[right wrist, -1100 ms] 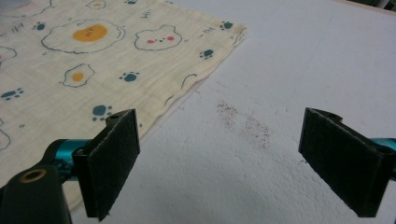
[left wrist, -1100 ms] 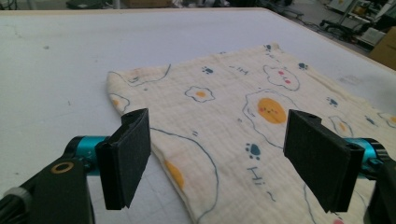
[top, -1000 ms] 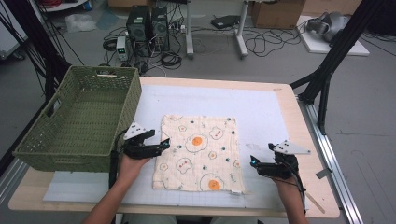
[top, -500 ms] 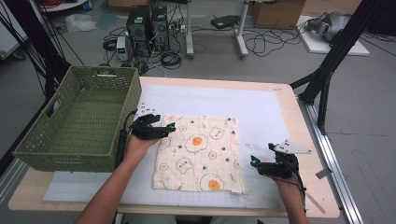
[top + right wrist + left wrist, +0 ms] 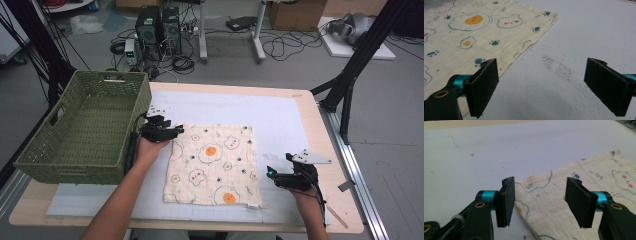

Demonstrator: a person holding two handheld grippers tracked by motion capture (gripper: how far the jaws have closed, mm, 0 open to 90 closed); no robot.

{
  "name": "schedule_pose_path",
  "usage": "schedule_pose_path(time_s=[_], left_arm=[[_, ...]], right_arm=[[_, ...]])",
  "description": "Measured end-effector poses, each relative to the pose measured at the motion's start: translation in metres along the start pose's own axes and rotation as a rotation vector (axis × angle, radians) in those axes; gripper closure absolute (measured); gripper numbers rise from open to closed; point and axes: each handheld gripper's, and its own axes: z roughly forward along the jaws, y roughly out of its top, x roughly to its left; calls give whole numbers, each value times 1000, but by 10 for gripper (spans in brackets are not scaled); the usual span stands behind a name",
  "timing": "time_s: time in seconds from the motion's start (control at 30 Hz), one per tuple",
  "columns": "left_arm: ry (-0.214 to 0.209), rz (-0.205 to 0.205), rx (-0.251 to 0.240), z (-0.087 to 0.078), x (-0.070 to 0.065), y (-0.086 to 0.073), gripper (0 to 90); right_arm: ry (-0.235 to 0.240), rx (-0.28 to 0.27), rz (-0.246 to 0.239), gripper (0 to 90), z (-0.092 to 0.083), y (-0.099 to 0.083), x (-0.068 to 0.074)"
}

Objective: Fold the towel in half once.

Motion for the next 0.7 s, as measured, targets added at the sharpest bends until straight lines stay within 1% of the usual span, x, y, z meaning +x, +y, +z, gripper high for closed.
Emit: schedule_pose_path(time_s=[0.07, 0.13, 0.23, 0.3, 0.4, 0.43, 0.53, 0.57, 0.63, 0.7], left_arm=[[6, -13, 23, 4, 2, -3, 435], [21, -2, 43, 8, 3, -5, 451], [44, 14, 51, 14, 4, -7, 481], [40, 17, 58, 19, 4, -9, 511], [58, 39, 85, 27, 2, -13, 534], [70, 46, 77, 28, 1, -12, 560], [75, 60, 80, 28, -1, -13, 616], [74, 74, 79, 29, -2, -13, 667], [75, 117, 83, 29, -6, -13, 761], [79, 151, 91, 29, -9, -14, 815]], right_arm=[[2, 3, 0, 119, 2, 0, 1], [5, 7, -1, 118, 3, 1, 1], [7, 8, -2, 118, 4, 1, 2], [7, 7, -1, 118, 5, 1, 1], [11, 10, 3, 118, 6, 1, 1], [11, 10, 0, 118, 6, 1, 1], [13, 14, -3, 118, 8, 1, 1], [14, 15, -2, 118, 8, 1, 2], [16, 19, 1, 118, 9, 1, 2], [19, 21, -3, 118, 10, 1, 3]])
